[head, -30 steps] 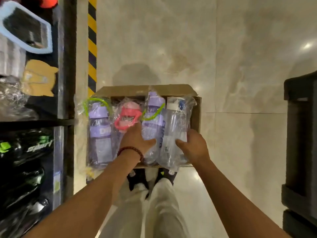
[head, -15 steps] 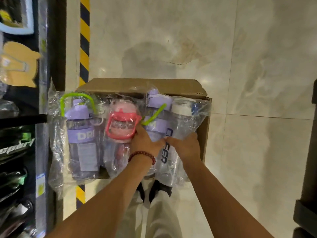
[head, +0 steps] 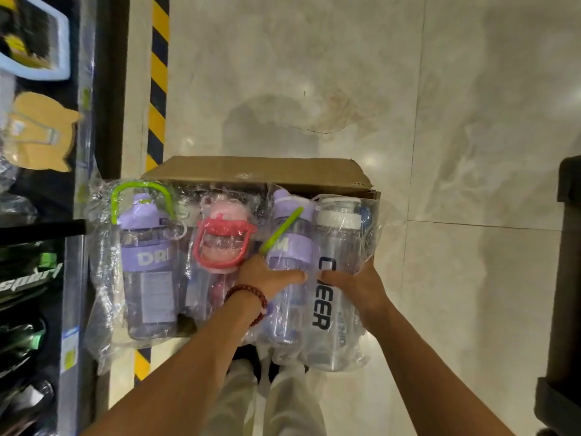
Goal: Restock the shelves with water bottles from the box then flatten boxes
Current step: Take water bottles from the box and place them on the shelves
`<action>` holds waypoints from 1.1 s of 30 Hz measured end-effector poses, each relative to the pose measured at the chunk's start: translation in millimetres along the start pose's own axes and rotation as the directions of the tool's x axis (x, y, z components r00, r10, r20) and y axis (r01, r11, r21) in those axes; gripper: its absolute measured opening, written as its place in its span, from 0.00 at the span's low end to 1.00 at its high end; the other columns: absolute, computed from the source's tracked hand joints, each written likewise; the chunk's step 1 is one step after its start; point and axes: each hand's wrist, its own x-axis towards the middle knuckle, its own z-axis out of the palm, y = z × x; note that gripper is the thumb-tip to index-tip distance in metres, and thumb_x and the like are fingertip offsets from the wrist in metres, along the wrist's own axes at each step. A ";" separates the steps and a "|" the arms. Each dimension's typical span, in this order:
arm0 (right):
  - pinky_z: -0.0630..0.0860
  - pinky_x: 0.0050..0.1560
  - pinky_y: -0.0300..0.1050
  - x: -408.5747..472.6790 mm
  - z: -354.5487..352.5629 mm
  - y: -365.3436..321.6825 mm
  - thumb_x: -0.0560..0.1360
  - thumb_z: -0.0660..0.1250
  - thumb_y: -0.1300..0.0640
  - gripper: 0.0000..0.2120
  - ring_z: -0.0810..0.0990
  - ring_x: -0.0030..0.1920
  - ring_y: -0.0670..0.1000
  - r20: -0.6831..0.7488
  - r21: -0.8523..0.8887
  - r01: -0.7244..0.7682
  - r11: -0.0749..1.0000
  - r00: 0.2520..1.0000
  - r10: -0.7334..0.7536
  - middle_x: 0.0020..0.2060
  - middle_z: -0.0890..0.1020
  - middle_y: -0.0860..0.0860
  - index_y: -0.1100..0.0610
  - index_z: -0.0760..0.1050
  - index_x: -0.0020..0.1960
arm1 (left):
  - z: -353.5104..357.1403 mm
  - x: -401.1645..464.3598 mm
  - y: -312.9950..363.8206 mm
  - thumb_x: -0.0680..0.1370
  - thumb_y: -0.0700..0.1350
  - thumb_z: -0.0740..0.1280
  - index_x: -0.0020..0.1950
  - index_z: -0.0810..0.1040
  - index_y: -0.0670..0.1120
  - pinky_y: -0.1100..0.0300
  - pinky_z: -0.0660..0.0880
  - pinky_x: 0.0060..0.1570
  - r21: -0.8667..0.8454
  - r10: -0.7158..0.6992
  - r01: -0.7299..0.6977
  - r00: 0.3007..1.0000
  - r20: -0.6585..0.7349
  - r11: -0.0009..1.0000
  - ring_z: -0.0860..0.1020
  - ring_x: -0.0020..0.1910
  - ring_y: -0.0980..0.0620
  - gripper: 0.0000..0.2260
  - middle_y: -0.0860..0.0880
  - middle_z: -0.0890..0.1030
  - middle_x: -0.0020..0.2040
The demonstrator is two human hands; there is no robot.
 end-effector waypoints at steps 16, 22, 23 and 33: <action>0.81 0.45 0.43 -184.8 24.6 -119.0 0.66 0.77 0.62 0.22 0.85 0.44 0.48 -0.047 -0.021 0.230 0.973 0.972 -0.231 0.44 0.85 0.50 0.54 0.76 0.58 | -120.7 -195.6 44.1 0.49 0.55 0.79 0.64 0.69 0.48 0.54 0.74 0.59 -0.256 0.394 -0.449 0.888 -0.238 0.856 0.76 0.60 0.52 0.45 0.49 0.77 0.61; 0.76 0.37 0.33 -306.8 42.2 -178.5 0.67 0.75 0.66 0.20 0.84 0.42 0.45 0.021 -0.002 0.373 0.928 0.928 -0.373 0.42 0.85 0.48 0.54 0.75 0.55 | -178.3 -314.9 49.1 0.51 0.50 0.79 0.67 0.68 0.48 0.57 0.75 0.54 -0.279 0.520 -0.594 0.800 -0.298 0.754 0.75 0.61 0.51 0.46 0.49 0.76 0.62; 0.76 0.37 0.32 -325.5 45.1 -185.3 0.67 0.75 0.66 0.19 0.84 0.42 0.44 0.029 -0.012 0.396 0.918 0.918 -0.395 0.40 0.85 0.46 0.53 0.75 0.53 | -186.6 -335.1 47.6 0.50 0.52 0.78 0.67 0.68 0.48 0.56 0.76 0.55 -0.279 0.538 -0.619 0.781 -0.317 0.734 0.76 0.60 0.51 0.47 0.49 0.76 0.62; 0.74 0.44 0.38 -456.2 81.7 -239.3 0.64 0.79 0.55 0.27 0.80 0.48 0.45 -0.022 -0.110 0.602 0.791 0.794 -0.607 0.49 0.80 0.48 0.52 0.71 0.59 | -237.8 -474.2 37.0 0.51 0.54 0.77 0.64 0.69 0.46 0.55 0.77 0.55 -0.257 0.671 -0.778 0.625 -0.398 0.573 0.77 0.58 0.52 0.43 0.50 0.78 0.58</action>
